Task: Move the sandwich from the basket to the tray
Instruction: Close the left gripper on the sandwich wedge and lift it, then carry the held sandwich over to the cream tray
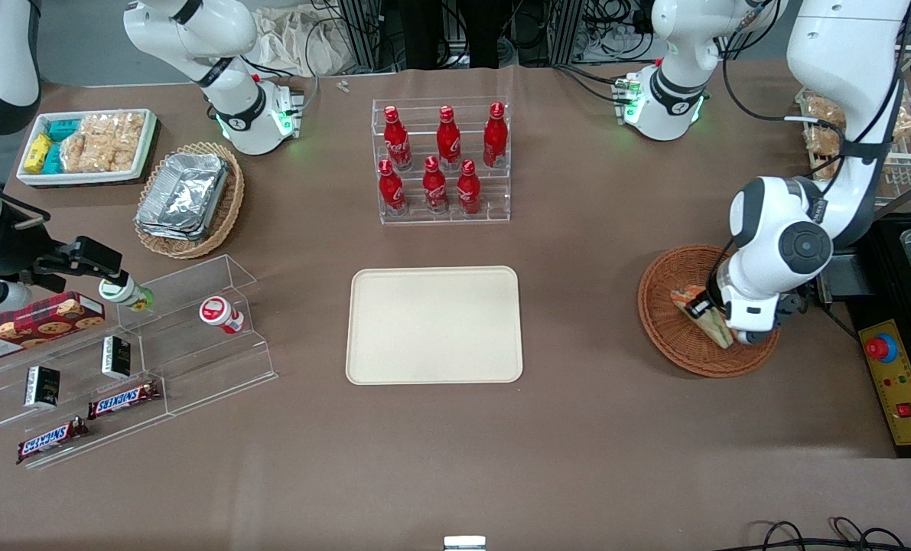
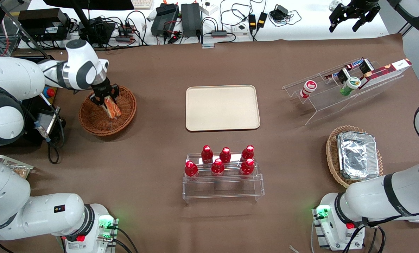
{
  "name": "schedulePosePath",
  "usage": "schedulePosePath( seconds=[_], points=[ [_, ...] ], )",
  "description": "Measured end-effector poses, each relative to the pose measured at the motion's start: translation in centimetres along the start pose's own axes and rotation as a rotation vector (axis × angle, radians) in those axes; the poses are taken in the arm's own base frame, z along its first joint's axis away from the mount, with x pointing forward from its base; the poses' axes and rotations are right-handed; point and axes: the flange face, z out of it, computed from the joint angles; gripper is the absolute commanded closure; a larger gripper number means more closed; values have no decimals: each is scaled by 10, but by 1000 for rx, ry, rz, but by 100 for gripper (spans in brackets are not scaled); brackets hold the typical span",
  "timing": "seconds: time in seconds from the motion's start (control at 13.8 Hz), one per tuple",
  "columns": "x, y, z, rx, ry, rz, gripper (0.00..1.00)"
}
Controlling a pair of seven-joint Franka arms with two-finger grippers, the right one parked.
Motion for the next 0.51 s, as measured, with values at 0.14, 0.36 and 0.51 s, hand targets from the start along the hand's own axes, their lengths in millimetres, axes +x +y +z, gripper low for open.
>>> schedulePosePath(
  seconds=[0.14,0.36,0.51],
  points=[
    [5,11,-16,-24,25,-24,100],
    [8,21,-42,9,4,-25,100],
    [8,41,-95,38,-12,-10,100]
  ],
)
